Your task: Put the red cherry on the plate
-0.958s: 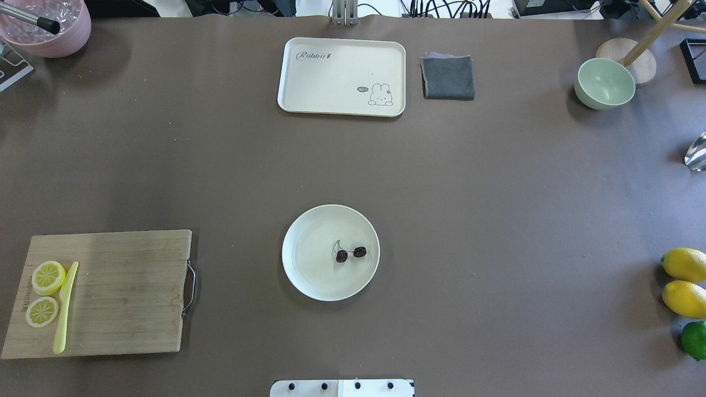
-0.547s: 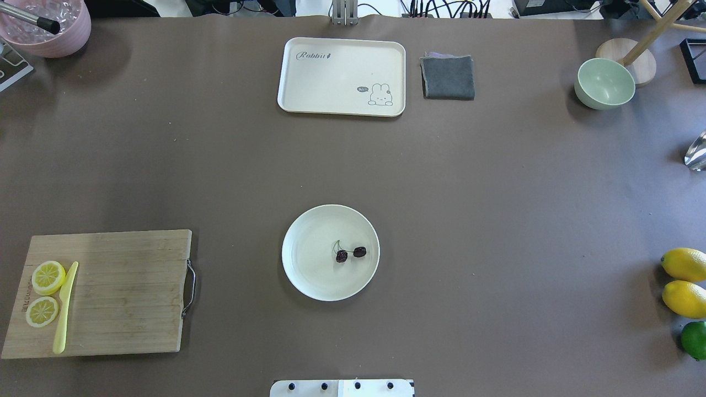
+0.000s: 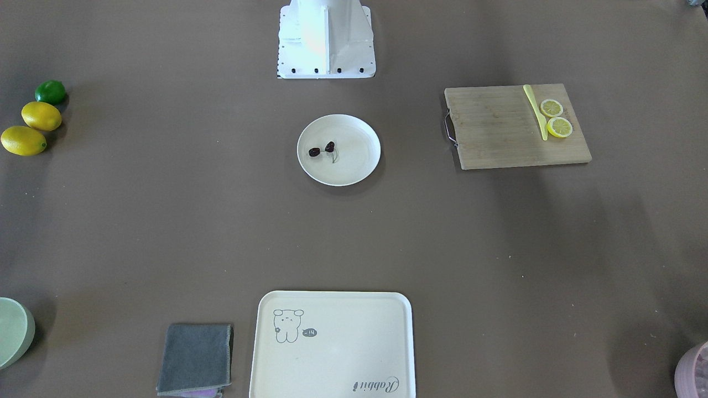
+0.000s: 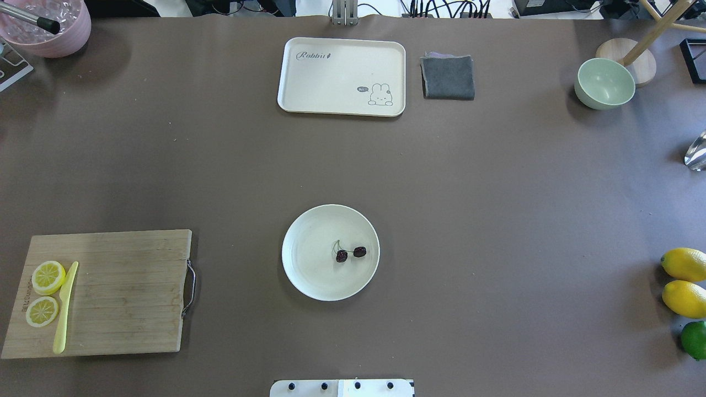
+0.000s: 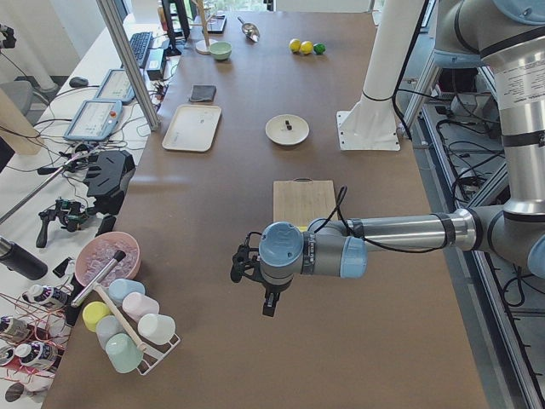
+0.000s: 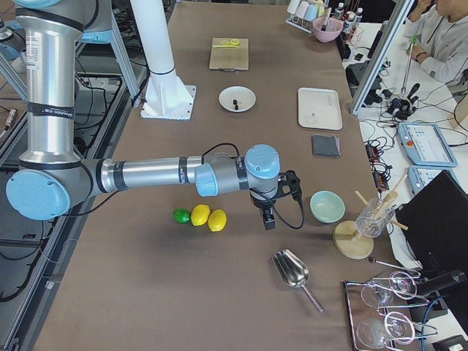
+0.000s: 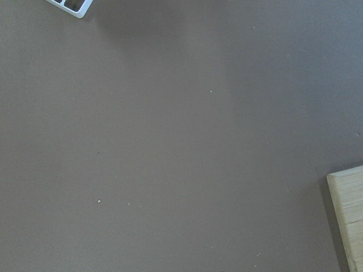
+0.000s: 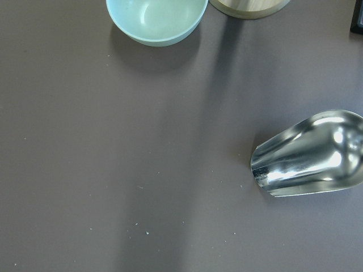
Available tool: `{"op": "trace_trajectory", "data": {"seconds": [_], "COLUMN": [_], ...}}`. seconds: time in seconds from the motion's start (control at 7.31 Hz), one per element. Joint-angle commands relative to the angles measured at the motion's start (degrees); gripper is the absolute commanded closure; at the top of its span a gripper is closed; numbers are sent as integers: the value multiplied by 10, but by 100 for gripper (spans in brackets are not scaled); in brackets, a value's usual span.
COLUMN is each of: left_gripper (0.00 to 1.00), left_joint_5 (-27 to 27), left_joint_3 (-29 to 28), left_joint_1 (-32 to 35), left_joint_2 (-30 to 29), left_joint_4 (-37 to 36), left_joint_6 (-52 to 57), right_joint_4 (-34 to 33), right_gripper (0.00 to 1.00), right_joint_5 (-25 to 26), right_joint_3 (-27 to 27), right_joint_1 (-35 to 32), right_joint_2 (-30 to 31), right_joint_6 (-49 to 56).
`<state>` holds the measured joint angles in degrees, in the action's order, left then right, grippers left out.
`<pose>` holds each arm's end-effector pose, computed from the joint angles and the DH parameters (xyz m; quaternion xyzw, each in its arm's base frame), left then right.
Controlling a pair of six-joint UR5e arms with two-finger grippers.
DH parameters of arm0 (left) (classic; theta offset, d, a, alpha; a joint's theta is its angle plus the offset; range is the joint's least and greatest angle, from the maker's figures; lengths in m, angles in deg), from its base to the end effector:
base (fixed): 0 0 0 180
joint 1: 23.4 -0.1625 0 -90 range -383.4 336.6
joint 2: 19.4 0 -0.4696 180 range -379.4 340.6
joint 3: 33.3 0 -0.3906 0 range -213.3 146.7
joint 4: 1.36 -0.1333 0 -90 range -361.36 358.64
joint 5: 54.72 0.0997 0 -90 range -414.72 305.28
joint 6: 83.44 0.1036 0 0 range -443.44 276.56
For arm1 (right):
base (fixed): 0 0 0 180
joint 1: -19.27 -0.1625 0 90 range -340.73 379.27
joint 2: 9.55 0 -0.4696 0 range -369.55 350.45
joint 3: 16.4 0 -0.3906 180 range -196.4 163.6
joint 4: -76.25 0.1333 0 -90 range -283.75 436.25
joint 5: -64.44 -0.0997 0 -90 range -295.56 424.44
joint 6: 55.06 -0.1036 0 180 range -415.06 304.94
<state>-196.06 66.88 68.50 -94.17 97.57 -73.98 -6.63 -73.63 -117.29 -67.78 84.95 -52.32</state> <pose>-0.0646 -0.3676 0.7078 0.0732 0.4278 0.0740 0.8979 0.0322 -0.4667 0.6312 0.1067 -0.4047 -0.0929 0.9035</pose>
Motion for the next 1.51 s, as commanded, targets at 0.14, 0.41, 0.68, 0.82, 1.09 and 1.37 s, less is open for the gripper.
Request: {"op": "trace_trajectory", "data": {"seconds": [0.14, 0.41, 0.68, 0.82, 1.09, 1.37], "left_gripper": [2, 2, 2, 2, 2, 2], "left_joint_5": [-56, -55, -26, -26, -16, 46], "left_joint_3": [5, -15, -18, -19, -23, -23], "left_joint_1": [0, 0, 2, 4, 5, 11], "left_joint_2": [-2, 1, 2, 2, 1, -9], "left_joint_4": [26, 47, 45, 44, 44, 45], "left_joint_6": [4, 4, 3, 2, 1, 2], "right_joint_4": [1, 8, 7, 8, 8, 15], "right_gripper": [0, 0, 0, 0, 0, 0], "right_joint_5": [-10, -23, -22, -22, -23, -17], "right_joint_3": [0, 3, 10, 4, 9, 25], "right_joint_1": [-1, -1, -1, -1, -1, 0], "right_joint_2": [-9, -2, -1, -3, 0, 9], "right_joint_6": [0, 0, -11, -12, -10, -8]}}
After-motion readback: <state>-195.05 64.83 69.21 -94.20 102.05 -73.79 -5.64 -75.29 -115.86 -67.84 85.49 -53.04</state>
